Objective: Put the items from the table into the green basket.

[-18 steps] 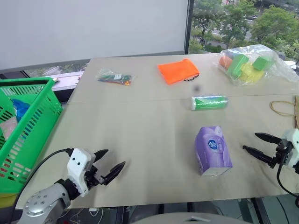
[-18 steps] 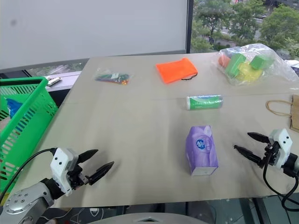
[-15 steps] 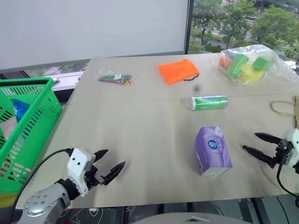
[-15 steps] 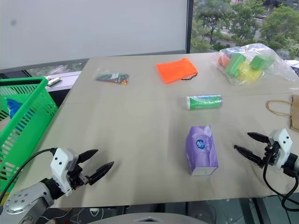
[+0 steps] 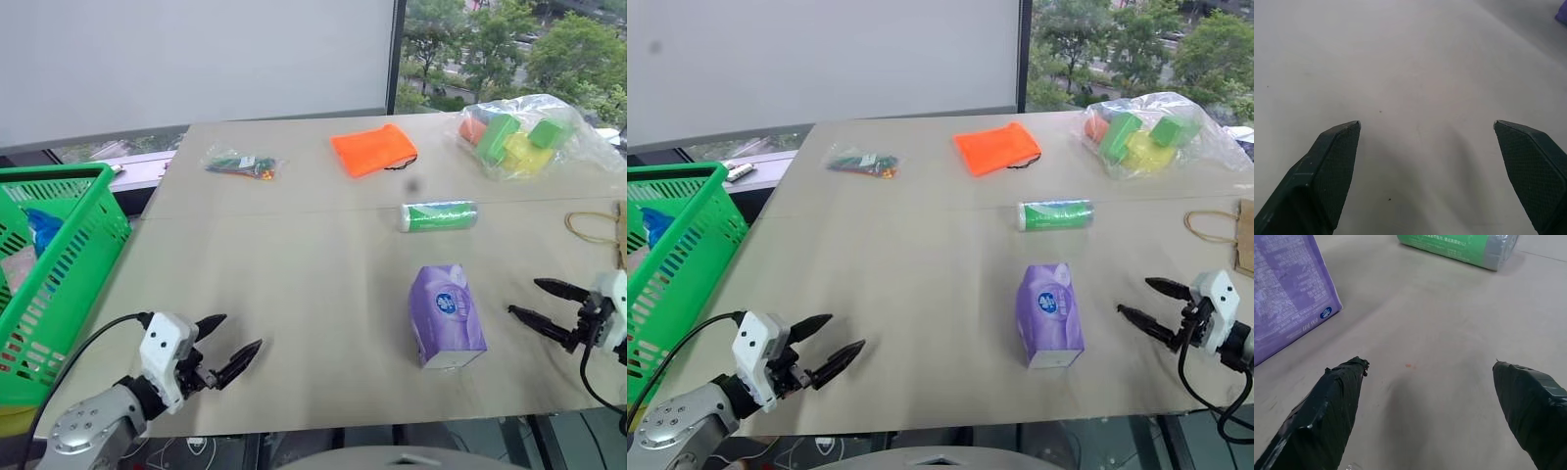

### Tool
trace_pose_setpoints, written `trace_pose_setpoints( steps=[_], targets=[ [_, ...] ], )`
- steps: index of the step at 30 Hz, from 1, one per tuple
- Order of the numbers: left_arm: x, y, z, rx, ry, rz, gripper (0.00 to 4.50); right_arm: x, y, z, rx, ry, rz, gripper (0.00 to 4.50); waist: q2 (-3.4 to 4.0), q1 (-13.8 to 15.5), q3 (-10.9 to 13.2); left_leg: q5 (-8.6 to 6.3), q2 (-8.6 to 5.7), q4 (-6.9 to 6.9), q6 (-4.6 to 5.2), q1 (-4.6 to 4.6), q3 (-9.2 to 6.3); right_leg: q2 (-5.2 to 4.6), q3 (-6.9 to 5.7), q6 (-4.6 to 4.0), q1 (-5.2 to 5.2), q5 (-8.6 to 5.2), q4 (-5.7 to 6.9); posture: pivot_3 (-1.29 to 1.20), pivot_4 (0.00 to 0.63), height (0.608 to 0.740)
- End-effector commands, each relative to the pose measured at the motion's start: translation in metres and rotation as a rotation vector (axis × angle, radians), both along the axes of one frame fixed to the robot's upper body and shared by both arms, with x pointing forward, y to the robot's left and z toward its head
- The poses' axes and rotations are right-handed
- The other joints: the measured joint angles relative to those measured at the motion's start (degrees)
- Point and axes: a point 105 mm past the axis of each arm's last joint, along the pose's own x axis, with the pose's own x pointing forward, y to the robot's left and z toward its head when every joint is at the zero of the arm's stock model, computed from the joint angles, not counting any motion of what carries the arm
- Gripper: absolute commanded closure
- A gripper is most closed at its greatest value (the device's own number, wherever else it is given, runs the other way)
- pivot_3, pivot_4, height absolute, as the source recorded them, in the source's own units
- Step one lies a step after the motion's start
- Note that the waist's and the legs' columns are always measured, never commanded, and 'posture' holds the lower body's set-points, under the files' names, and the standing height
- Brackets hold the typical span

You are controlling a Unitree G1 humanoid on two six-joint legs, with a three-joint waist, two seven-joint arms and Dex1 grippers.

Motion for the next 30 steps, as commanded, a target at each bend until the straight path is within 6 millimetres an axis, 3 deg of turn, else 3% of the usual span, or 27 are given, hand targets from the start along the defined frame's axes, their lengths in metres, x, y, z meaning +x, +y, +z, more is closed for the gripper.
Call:
trace_pose_setpoints(
  steps=[1, 5, 8, 10, 12, 17, 19, 21, 26, 28, 30],
  targets=[
    [0.002, 0.0, 0.006, 0.014, -0.034, -0.014, 0.02, 0.002, 0.003, 0.011, 0.0, -0.042, 0.012, 0.0, 0.0, -0.03, -0.05, 0.01, 0.0, 0.0, -0.01, 0.0, 0.0, 0.0, 0.0, 0.0, 0.0, 0.0, 0.0, -0.08, 0.036, 0.74],
    [0.011, -0.001, 0.013, 0.009, -0.069, -0.021, 0.02, 0.004, 0.012, 0.021, 0.005, -0.056, 0.035, 0.0, 0.08, -0.05, -0.21, 0.0, 0.0, 0.0, -0.01, 0.0, 0.0, 0.0, 0.0, 0.0, 0.0, 0.0, 0.01, -0.11, 0.033, 0.74],
    [0.024, -0.004, 0.028, -0.017, -0.127, -0.052, 0.02, 0.013, 0.03, 0.055, 0.128, -0.102, 0.04, 0.0, 0.14, -0.17, -0.29, -0.01, 0.0, 0.07, 0.01, 0.0, 0.0, 0.0, 0.0, 0.0, 0.0, 0.0, 0.08, -0.14, 0.028, 0.74],
    [0.034, -0.01, 0.044, -0.048, -0.168, -0.126, 0.02, 0.008, 0.057, 0.085, 0.231, -0.1, 0.129, 0.0, 0.21, -0.41, -0.45, -0.01, 0.0, 0.1, 0.01, 0.0, -0.01, 0.0, -0.01, 0.0, -0.01, 0.0, 0.14, -0.16, 0.024, 0.74],
    [0.037, -0.017, 0.058, -0.083, -0.175, -0.24, 0.02, -0.01, 0.083, 0.094, 0.244, -0.031, 0.238, 0.0, 0.27, -0.34, -0.54, -0.01, 0.0, 0.1, 0.02, -0.01, -0.04, 0.01, -0.04, 0.0, -0.02, 0.0, 0.15, -0.17, 0.02, 0.74],
    [0.028, -0.025, 0.087, -0.094, -0.181, -0.497, 0.02, -0.043, 0.113, 0.069, 0.137, 0.229, 0.302, 0.0, -0.49, -1.65, -1.17, 0.07, 0.03, 0.03, -0.13, -0.18, -0.13, 0.03, -0.17, -0.03, -0.09, -0.02, -0.08, -0.18, 0.011, 0.74],
    [0.023, -0.03, 0.096, -0.063, -0.194, -0.587, 0.02, -0.044, 0.114, 0.057, 0.082, 0.295, 0.241, 0.0, -0.64, -2.06, -1.27, 0.07, 0.03, 0.08, -0.13, -0.26, -0.11, 0.02, -0.17, -0.02, -0.11, -0.02, -0.16, -0.18, 0.009, 0.74],
    [0.022, -0.03, 0.104, -0.059, -0.21, -0.623, 0.02, -0.032, 0.11, 0.052, 0.108, 0.316, 0.116, 0.0, -0.63, -2.56, -1.31, 0.05, 0.02, 0.1, -0.12, -0.19, 0.0, -0.01, -0.06, -0.01, -0.08, -0.01, -0.11, -0.18, 0.007, 0.74],
    [0.016, -0.031, 0.104, -0.049, -0.182, -0.682, 0.02, -0.037, 0.123, 0.057, 0.222, 0.417, 0.109, 0.0, -0.53, -3.29, -1.53, -0.02, 0.02, 0.08, 0.02, 0.0, 0.05, 0.0, 0.0, -0.03, -0.04, -0.01, 0.07, -0.19, 0.006, 0.74],
    [0.014, -0.031, 0.1, -0.041, -0.164, -0.702, 0.02, -0.045, 0.138, 0.059, 0.248, 0.477, 0.142, 0.0, -0.53, -3.29, -1.54, -0.01, 0.03, 0.07, 0.01, -0.04, 0.03, 0.01, -0.02, -0.03, -0.06, -0.01, 0.06, -0.19, 0.006, 0.74],
    [0.014, -0.03, 0.095, -0.032, -0.16, -0.706, 0.02, -0.049, 0.133, 0.034, -0.014, 0.574, 0.069, 0.0, -0.48, -3.43, -1.56, 0.01, 0.04, 0.07, -0.02, -0.06, 0.02, 0.01, -0.02, -0.03, -0.07, -0.01, 0.04, -0.19, 0.006, 0.74]
  ],
)
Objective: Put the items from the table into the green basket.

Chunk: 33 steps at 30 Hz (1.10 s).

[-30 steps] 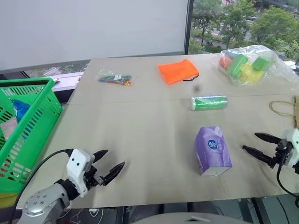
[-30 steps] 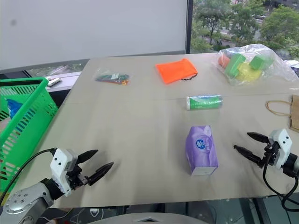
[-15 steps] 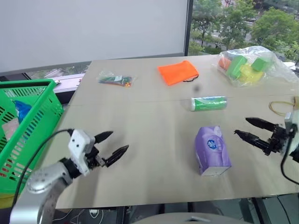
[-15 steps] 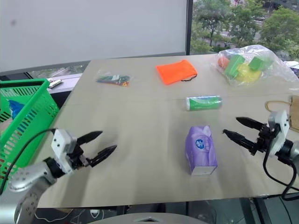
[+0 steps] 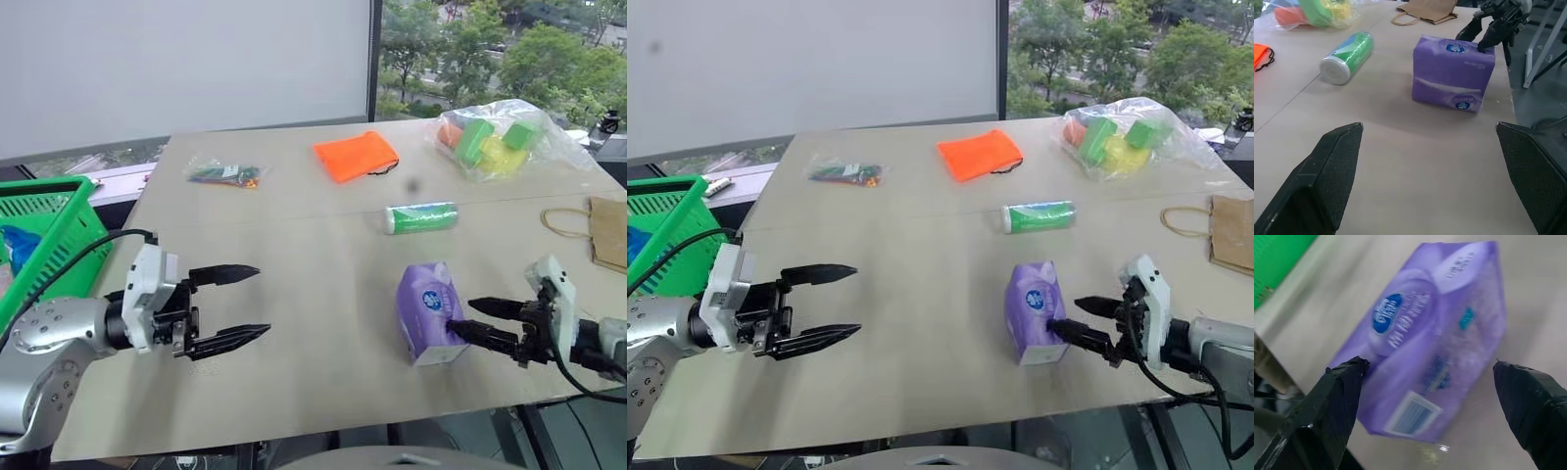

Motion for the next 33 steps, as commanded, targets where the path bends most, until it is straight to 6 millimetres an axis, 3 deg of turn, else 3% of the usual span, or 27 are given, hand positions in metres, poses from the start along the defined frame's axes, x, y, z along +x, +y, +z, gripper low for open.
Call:
trace_pose_setpoints(
  steps=[1, 6, 9, 16, 17, 22, 26, 29, 33],
  targets=[
    [-0.002, -0.001, 0.0, 0.02, -0.03, -0.031, 0.02, -0.008, -0.002, -0.021, -0.334, 0.072, 0.043, 0.0, 0.06, -0.14, -0.03, 0.01, 0.0, 0.01, -0.02, 0.01, 0.02, 0.0, 0.03, 0.0, 0.0, 0.0, 0.0, -0.19, 0.006, 0.74],
    [-0.002, -0.005, -0.003, 0.009, -0.036, -0.026, 0.02, 0.004, 0.0, -0.019, -0.312, 0.059, -0.01, 0.0, -0.48, 0.08, -0.43, 0.01, 0.01, 0.01, -0.01, -0.02, 0.01, 0.0, -0.02, 0.0, 0.01, 0.0, -0.05, -0.18, 0.005, 0.74],
    [-0.002, -0.007, -0.004, 0.006, -0.04, -0.023, 0.0, 0.015, 0.001, -0.013, -0.293, 0.026, -0.053, 0.74, -0.57, 0.04, -0.55, 0.0, 0.01, 0.03, 0.0, -0.01, 0.01, -0.01, -0.01, 0.01, 0.03, 0.01, -0.04, -0.18, 0.005, 0.74],
    [0.002, -0.01, -0.003, -0.056, -0.028, 0.023, 0.0, 0.023, 0.012, 0.001, -0.203, -0.023, -0.042, 3.83, -0.33, -0.02, -0.7, 0.0, 0.02, 0.02, 0.02, 0.01, 0.02, 0.01, 0.01, 0.01, 0.02, 0.01, 0.0, -0.18, 0.0, 0.74],
    [0.003, -0.013, -0.003, -0.081, -0.009, 0.037, 0.0, 0.024, 0.015, 0.006, -0.179, -0.043, -0.031, 3.99, -0.33, 0.01, -0.7, 0.0, 0.02, 0.03, 0.02, 0.0, 0.02, 0.01, 0.0, 0.01, 0.01, 0.01, -0.01, -0.18, 0.0, 0.74],
    [0.023, -0.024, -0.006, -0.228, 0.086, 0.208, 0.0, 0.036, 0.024, 0.023, -0.095, -0.131, -0.023, 3.99, -0.33, -0.02, -0.73, -0.02, 0.01, 0.05, 0.07, 0.0, 0.01, 0.02, 0.0, 0.03, 0.02, 0.02, 0.02, -0.18, 0.0, 0.74],
    [0.047, -0.033, -0.016, -0.403, 0.274, 0.379, 0.0, 0.038, 0.045, 0.054, 0.089, -0.224, 0.076, 3.99, -0.34, -0.09, -0.73, 0.01, 0.01, 0.07, 0.03, 0.01, -0.01, 0.05, -0.01, 0.03, 0.01, 0.02, 0.09, -0.18, 0.0, 0.74],
    [0.046, -0.056, -0.007, -0.636, 0.428, 0.321, 0.0, 0.032, 0.069, 0.085, 0.328, -0.259, 0.203, 3.99, -0.35, -1.09, -0.75, 0.04, 0.01, 0.09, -0.02, 0.01, -0.01, 0.07, 0.0, 0.03, 0.01, 0.02, 0.11, -0.19, 0.0, 0.74],
    [0.046, -0.082, 0.012, -0.834, 0.567, 0.177, 0.0, 0.026, 0.091, 0.094, 0.432, -0.254, 0.341, 3.99, -0.5, -1.85, -0.83, 0.08, 0.01, 0.12, -0.08, -0.01, -0.06, 0.07, -0.05, 0.03, 0.01, 0.02, 0.09, -0.19, 0.0, 0.74]
  ],
)
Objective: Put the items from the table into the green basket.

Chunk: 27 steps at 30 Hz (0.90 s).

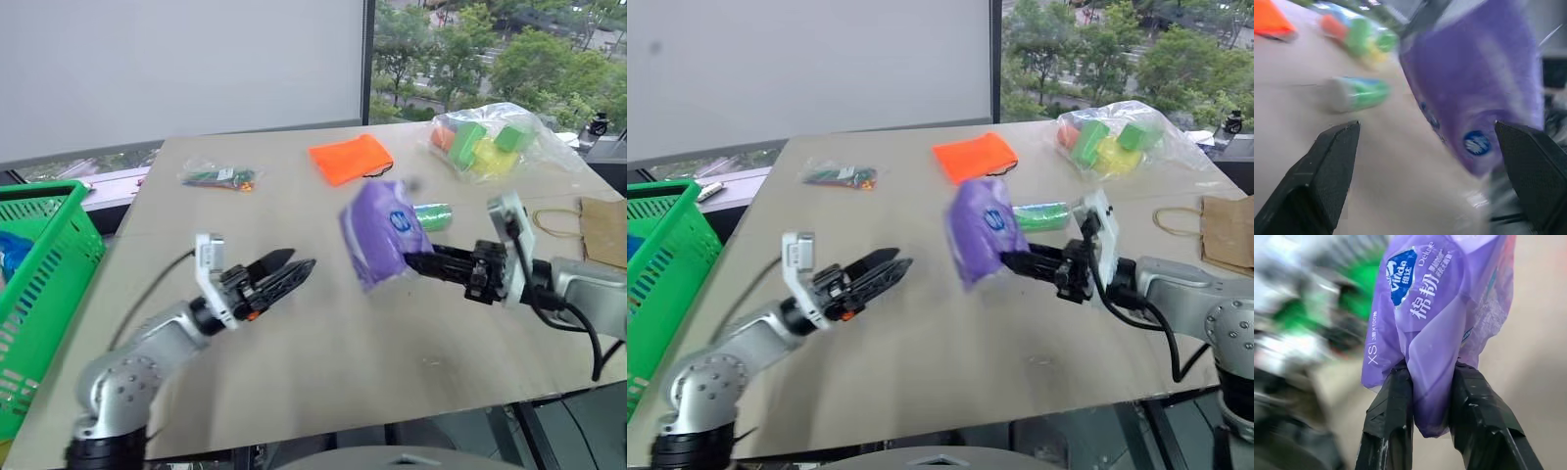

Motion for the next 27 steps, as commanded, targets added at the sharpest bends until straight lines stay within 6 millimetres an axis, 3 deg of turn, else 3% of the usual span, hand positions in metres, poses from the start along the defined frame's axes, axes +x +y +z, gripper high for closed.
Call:
trace_pose_setpoints(
  steps=[1, 6, 7, 9, 11, 18, 20, 21, 23, 24, 27],
  targets=[
    [-0.002, -0.015, 0.025, -0.156, 0.003, -0.09, 0.0, -0.009, 0.014, 0.01, 0.076, -0.017, 0.125, 3.99, -0.03, -0.15, -0.05, 0.0, 0.0, 0.0, 0.0, 0.0, -0.01, 0.0, -0.01, 0.0, 0.0, 0.0, 0.01, -0.19, 0.0, 0.74],
    [-0.007, -0.027, 0.04, -0.239, 0.01, -0.197, 0.0, -0.005, 0.023, 0.006, 0.076, -0.022, 0.151, 3.99, 0.02, -1.23, -0.08, 0.02, -0.02, 0.03, -0.02, 0.02, -0.02, 0.0, 0.0, 0.0, 0.01, 0.0, 0.03, -0.19, 0.0, 0.74],
    [-0.009, -0.029, 0.04, -0.242, 0.013, -0.212, 0.4, -0.004, 0.024, 0.006, 0.077, -0.022, 0.154, 3.99, 0.02, -1.33, -0.08, 0.02, -0.02, 0.03, -0.02, 0.02, -0.03, 0.0, 0.0, -0.01, 0.0, 0.0, 0.03, -0.19, 0.0, 0.74],
    [-0.01, -0.027, 0.039, -0.239, 0.009, -0.221, 0.67, -0.003, 0.024, 0.005, 0.079, -0.025, 0.151, 3.99, 0.04, -1.8, -0.09, 0.02, -0.02, 0.03, -0.03, 0.02, -0.02, 0.0, 0.01, -0.01, -0.01, 0.0, 0.02, -0.19, 0.0, 0.74],
    [-0.01, -0.024, 0.04, -0.248, 0.006, -0.22, 1.5, -0.001, 0.022, 0.004, 0.072, -0.029, 0.137, 3.99, 0.06, -2.07, -0.11, 0.02, -0.03, 0.03, -0.03, 0.02, -0.03, 0.0, 0.01, -0.01, -0.01, 0.0, 0.02, -0.19, 0.0, 0.74],
    [0.009, -0.007, 0.041, -0.233, -0.022, -0.066, 3.89, 0.016, 0.013, 0.002, 0.041, -0.048, 0.041, 0.66, 0.14, -2.37, -0.16, 0.02, -0.03, 0.03, -0.03, 0.02, -0.04, 0.0, 0.02, -0.01, 0.0, 0.0, 0.02, -0.19, 0.0, 0.74],
    [0.016, 0.002, 0.044, -0.219, -0.05, 0.001, 3.97, 0.023, 0.008, 0.0, 0.017, -0.067, -0.011, 0.02, 0.14, -2.37, -0.16, 0.02, -0.04, 0.03, -0.03, 0.02, -0.04, 0.0, 0.02, -0.01, 0.0, 0.0, 0.02, -0.18, 0.0, 0.74],
    [0.017, 0.006, 0.045, -0.208, -0.061, 0.021, 3.97, 0.024, 0.007, -0.001, -0.002, -0.084, -0.02, 0.0, 0.14, -2.36, -0.16, 0.02, -0.04, 0.03, -0.03, 0.02, -0.03, 0.0, 0.02, -0.01, -0.01, 0.0, 0.02, -0.17, 0.0, 0.74],
    [0.029, 0.036, 0.058, -0.094, -0.162, 0.2, 3.97, 0.025, 0.006, 0.002, -0.083, -0.263, -0.029, 0.0, 0.16, -2.32, -0.15, 0.02, -0.04, 0.03, -0.03, 0.01, -0.03, 0.0, 0.02, -0.01, -0.03, 0.0, 0.03, -0.15, 0.0, 0.74],
    [0.039, 0.071, 0.076, 0.022, -0.262, 0.387, 3.97, 0.03, 0.004, 0.007, -0.088, -0.34, -0.046, 0.0, 0.14, -2.32, -0.14, 0.02, -0.04, 0.02, -0.03, 0.01, -0.03, 0.0, 0.02, -0.01, -0.04, -0.01, 0.02, -0.13, 0.0, 0.74],
    [0.045, 0.134, 0.115, 0.2, -0.406, 0.744, 3.97, 0.037, 0.0, 0.011, -0.077, -0.424, -0.047, 0.0, 0.13, -2.39, -0.13, 0.11, -0.01, -0.06, -0.18, 0.03, -0.1, 0.14, 0.09, -0.04, -0.1, 0.01, 0.08, -0.11, 0.0, 0.74]
  ],
)
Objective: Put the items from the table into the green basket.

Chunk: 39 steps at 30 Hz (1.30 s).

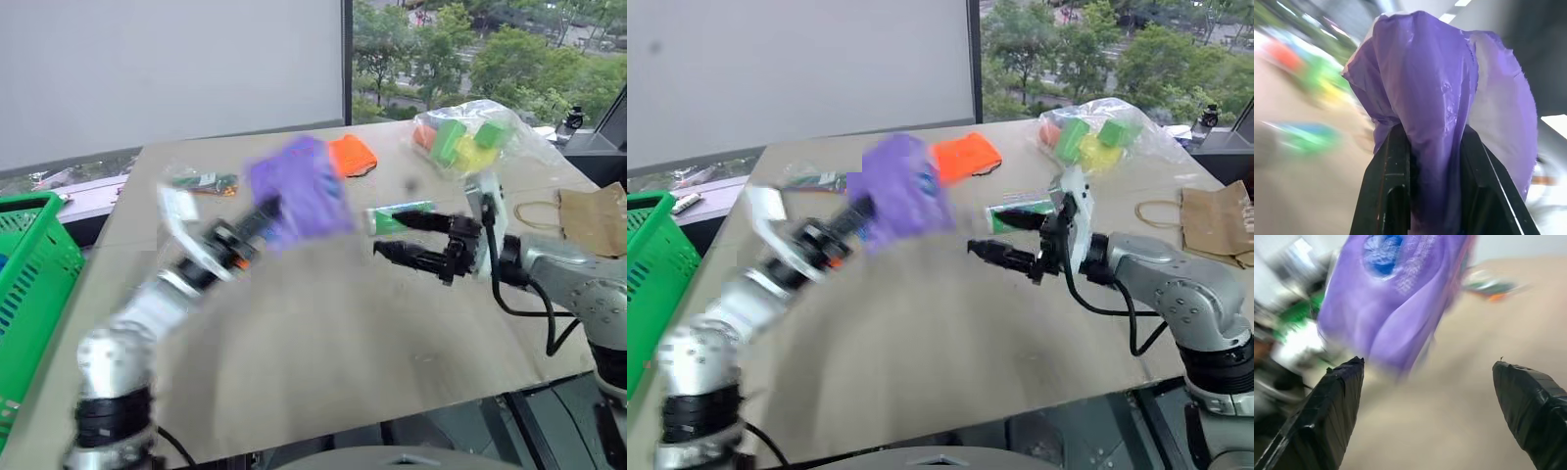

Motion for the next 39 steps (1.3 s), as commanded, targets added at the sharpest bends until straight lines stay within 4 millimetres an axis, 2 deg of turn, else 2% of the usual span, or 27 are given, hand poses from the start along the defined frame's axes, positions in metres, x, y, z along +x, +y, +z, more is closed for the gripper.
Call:
trace_pose_setpoints(
  steps=[1, 3, 6, 9, 11, 14, 20, 22, 23, 24, 25, 27, 28, 32, 34, 37, 39],
  targets=[
    [0.0, 0.088, 0.06, 0.225, -0.212, 0.509, 3.97, -0.001, 0.0, 0.015, 0.01, -0.161, 0.067, 0.0, 0.01, 0.24, -0.02, 0.0, -0.01, -0.01, 0.0, 0.03, -0.05, 0.02, 0.03, 0.0, 0.0, 0.0, 0.0, -0.08, 0.0, 0.74],
    [-0.01, 0.149, 0.069, 0.56, -0.181, 0.83, 3.97, -0.005, 0.002, 0.023, 0.033, -0.228, 0.144, 0.0, 0.11, 0.43, -0.02, 0.0, -0.03, -0.04, -0.01, 0.06, -0.08, 0.05, 0.06, 0.0, -0.04, 0.0, -0.07, -0.05, 0.0, 0.74],
    [-0.035, 0.21, 0.083, 0.917, -0.111, 1.118, 3.97, -0.01, 0.008, 0.037, 0.085, -0.26, 0.24, 0.0, 0.14, 1.42, 0.07, 0.0, -0.21, -0.14, 0.0, 0.13, -0.11, 0.03, 0.03, 0.0, -0.16, 0.0, -0.08, -0.02, 0.0, 0.74],
    [-0.065, 0.254, 0.1, 1.133, -0.028, 1.315, 3.97, -0.009, 0.015, 0.052, 0.114, -0.316, 0.282, 0.0, -0.04, 2.53, 0.1, -0.01, -0.25, -0.13, -0.02, 0.02, -0.17, 0.0, -0.06, -0.01, -0.38, 0.0, 0.06, -0.01, 0.0, 0.74],
    [-0.081, 0.273, 0.107, 1.194, 0.009, 1.398, 3.97, -0.014, 0.017, 0.057, 0.122, -0.328, 0.325, 0.0, -0.21, 3.78, 0.03, -0.01, -0.21, -0.21, -0.03, -0.04, -0.2, 0.01, -0.1, -0.05, -0.47, 0.03, 0.06, 0.0, 0.0, 0.74],
    [-0.099, 0.297, 0.102, 1.185, 0.103, 1.493, 3.97, -0.018, 0.019, 0.06, 0.121, -0.335, 0.356, 0.0, -0.28, 6.06, 0.0, -0.03, -0.25, -0.24, -0.05, -0.06, -0.21, -0.23, -0.34, -0.07, -0.47, 0.04, 0.01, 0.0, 0.0, 0.74],
    [-0.095, 0.309, 0.056, 1.118, 0.239, 1.456, 3.97, -0.015, 0.021, 0.06, 0.116, -0.344, 0.328, 0.0, -0.32, 8.83, -0.03, -0.06, -0.26, -0.27, -0.07, -0.09, -0.25, -0.34, -0.52, -0.2, -0.47, 0.12, 0.06, -0.02, 0.0, 0.74],
    [-0.093, 0.312, 0.044, 1.115, 0.28, 1.446, 2.92, -0.015, 0.02, 0.059, 0.113, -0.343, 0.32, 0.0, -0.5, 9.02, -0.14, -0.05, -0.24, -0.27, -0.08, -0.08, -0.28, -0.32, -0.57, -0.25, -0.47, 0.15, 0.09, -0.03, 0.0, 0.74],
    [-0.086, 0.308, 0.037, 1.089, 0.282, 1.406, 2.58, -0.014, 0.02, 0.059, 0.109, -0.342, 0.316, 0.0, -0.6, 8.98, -0.2, -0.05, -0.23, -0.27, -0.08, -0.08, -0.32, -0.3, -0.6, -0.25, -0.47, 0.15, 0.1, -0.03, 0.0, 0.74],
    [-0.077, 0.304, 0.033, 1.052, 0.262, 1.376, 2.05, -0.014, 0.02, 0.058, 0.105, -0.341, 0.311, 0.0, -0.62, 9.0, -0.22, -0.04, -0.22, -0.27, -0.07, -0.09, -0.35, -0.28, -0.65, -0.26, -0.48, 0.15, 0.09, -0.03, 0.0, 0.74],
    [-0.069, 0.299, 0.031, 1.043, 0.234, 1.342, 1.76, -0.013, 0.019, 0.058, 0.101, -0.342, 0.303, 0.0, -0.72, 9.11, -0.29, -0.04, -0.21, -0.27, -0.07, -0.09, -0.35, -0.29, -0.69, -0.27, -0.48, 0.15, 0.09, -0.04, 0.0, 0.74],
    [-0.059, 0.292, 0.033, 1.029, 0.182, 1.305, 0.87, -0.011, 0.017, 0.057, 0.093, -0.346, 0.286, 0.0, -0.91, 8.97, -0.4, -0.04, -0.22, -0.25, -0.07, -0.13, -0.37, -0.35, -0.83, -0.28, -0.47, 0.16, 0.06, -0.04, 0.0, 0.74],
    [-0.057, 0.291, 0.034, 1.023, 0.172, 1.301, 0.87, -0.011, 0.017, 0.057, 0.09, -0.347, 0.278, 0.0, -0.96, 8.77, -0.44, -0.04, -0.22, -0.25, -0.07, -0.12, -0.35, -0.38, -0.87, -0.29, -0.47, 0.17, 0.05, -0.05, 0.0, 0.74],
    [-0.027, 0.24, 0.058, 0.905, -0.099, 1.102, 0.87, -0.006, 0.007, 0.046, 0.026, -0.353, 0.217, 0.0, -1.22, 7.87, -0.61, -0.04, -0.24, -0.24, -0.07, -0.15, -0.35, -0.52, -1.13, -0.3, -0.48, 0.18, 0.0, -0.06, 0.0, 0.74],
    [-0.009, 0.214, 0.042, 0.859, -0.078, 0.933, 0.87, -0.004, 0.004, 0.044, 0.022, -0.348, 0.192, 0.0, -1.21, 7.36, -0.62, -0.04, -0.25, -0.23, -0.07, -0.15, -0.33, -0.66, -1.36, -0.3, -0.49, 0.18, 0.01, -0.07, 0.0, 0.74],
    [0.012, 0.157, 0.031, 0.925, -0.189, 0.645, 0.87, -0.004, -0.005, 0.039, -0.001, -0.334, 0.137, 0.0, -0.92, 6.57, -0.59, -0.03, -0.26, -0.23, -0.06, -0.14, -0.29, -0.71, -1.37, -0.32, -0.49, 0.19, 0.02, -0.08, 0.0, 0.74],
    [0.03, 0.088, 0.022, 0.835, -0.261, 0.357, 0.87, 0.003, -0.022, 0.026, -0.053, -0.29, 0.042, 0.0, -0.91, 6.4, -0.61, -0.03, -0.25, -0.22, -0.06, -0.14, -0.33, -0.71, -1.4, -0.32, -0.49, 0.19, 0.03, -0.05, 0.0, 0.74]
  ],
)
